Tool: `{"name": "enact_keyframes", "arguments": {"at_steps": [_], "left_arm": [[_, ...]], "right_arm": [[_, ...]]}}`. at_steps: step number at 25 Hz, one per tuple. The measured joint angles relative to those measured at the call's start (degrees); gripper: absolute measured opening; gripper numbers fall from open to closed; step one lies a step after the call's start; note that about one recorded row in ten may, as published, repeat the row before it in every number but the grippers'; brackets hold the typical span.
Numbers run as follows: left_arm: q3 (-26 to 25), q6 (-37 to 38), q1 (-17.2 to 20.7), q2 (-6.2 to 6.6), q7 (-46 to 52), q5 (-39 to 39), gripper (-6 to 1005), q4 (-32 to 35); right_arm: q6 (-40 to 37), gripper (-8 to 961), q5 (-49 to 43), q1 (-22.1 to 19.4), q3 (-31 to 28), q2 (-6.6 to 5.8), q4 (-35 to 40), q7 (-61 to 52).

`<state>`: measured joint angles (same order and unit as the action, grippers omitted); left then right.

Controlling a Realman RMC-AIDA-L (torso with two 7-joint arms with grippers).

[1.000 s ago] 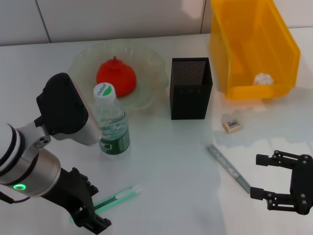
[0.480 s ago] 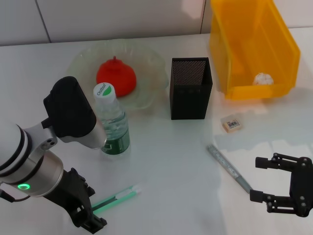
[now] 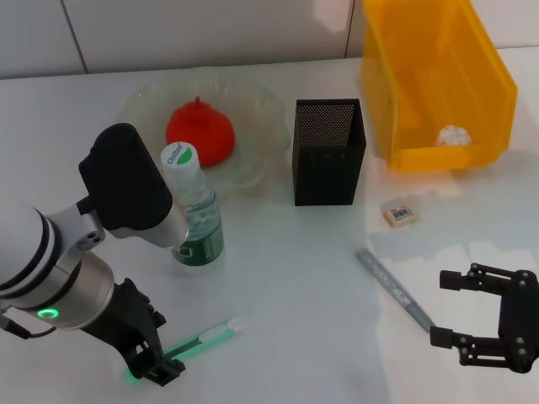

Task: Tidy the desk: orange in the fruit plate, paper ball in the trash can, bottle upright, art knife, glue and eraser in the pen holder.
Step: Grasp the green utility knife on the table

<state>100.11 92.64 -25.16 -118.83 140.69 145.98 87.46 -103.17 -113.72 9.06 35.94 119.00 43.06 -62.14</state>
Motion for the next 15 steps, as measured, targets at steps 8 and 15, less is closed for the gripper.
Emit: {"name": "enact_keyframes", "arguments": {"at_steps": [8,15], "left_arm": [[1.4,0.0,0.1,-0.07,0.5,1.3,659,-0.5],[3.1,0.7,0.1,-0.02,1.0,1.4,634,0.2]], "right_arm": [[0.0,778,0.0,0.0,0.3,0.0,0.0,0.0],[0.0,778,0.0,0.0,0.3,0.0,0.0,0.0]]}}
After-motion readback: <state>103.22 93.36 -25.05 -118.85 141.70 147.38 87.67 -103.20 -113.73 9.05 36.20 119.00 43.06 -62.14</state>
